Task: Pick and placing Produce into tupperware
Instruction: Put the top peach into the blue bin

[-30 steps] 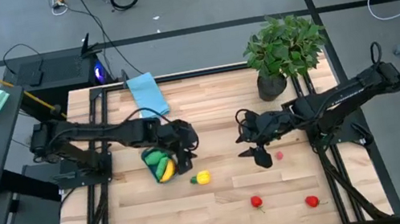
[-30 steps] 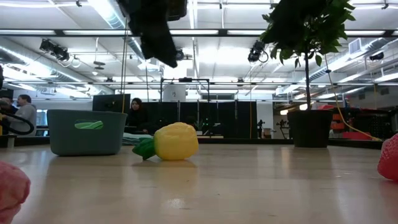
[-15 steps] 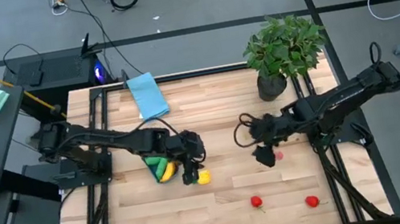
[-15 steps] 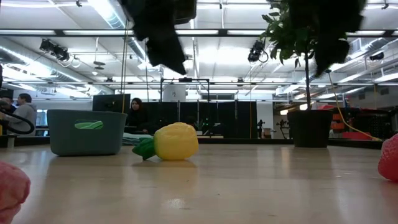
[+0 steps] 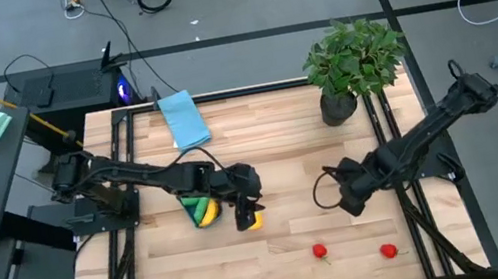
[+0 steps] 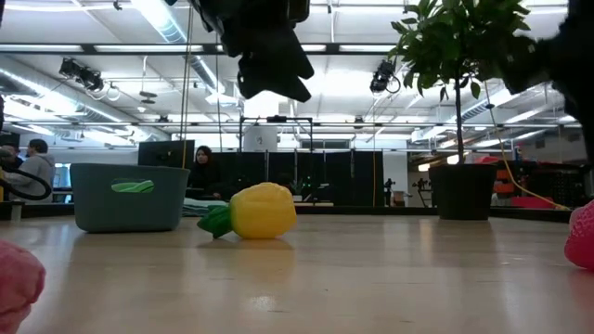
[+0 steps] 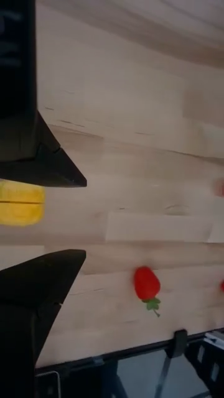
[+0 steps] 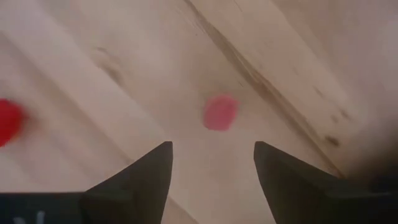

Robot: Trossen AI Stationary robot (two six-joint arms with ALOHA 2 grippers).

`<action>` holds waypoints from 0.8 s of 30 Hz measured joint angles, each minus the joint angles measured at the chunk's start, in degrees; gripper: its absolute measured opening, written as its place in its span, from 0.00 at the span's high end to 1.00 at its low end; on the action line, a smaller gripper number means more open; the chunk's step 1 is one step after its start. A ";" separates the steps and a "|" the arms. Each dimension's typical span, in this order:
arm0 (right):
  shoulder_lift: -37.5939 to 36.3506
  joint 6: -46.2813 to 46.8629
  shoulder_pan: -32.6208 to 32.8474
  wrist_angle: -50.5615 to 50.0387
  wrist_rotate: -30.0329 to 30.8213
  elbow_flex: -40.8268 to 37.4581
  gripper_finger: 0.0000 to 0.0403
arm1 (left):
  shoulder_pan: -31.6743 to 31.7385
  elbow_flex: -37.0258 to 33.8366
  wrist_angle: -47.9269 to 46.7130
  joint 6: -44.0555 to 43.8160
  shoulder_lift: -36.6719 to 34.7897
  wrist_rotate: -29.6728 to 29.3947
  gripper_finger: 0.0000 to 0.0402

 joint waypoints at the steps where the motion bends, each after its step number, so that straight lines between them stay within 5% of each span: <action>1: 0.00 1.44 0.31 0.85 -0.21 -1.50 0.42 | 0.00 -0.01 0.18 -0.56 0.00 -0.02 0.56; 12: 0.02 4.41 0.91 15.88 -0.57 -9.66 0.42 | 0.00 0.00 0.22 -1.27 0.00 -0.02 0.56; 24: 0.02 4.88 0.74 15.61 1.33 -9.68 0.43 | 0.00 -0.01 0.25 -1.17 0.00 -0.02 0.57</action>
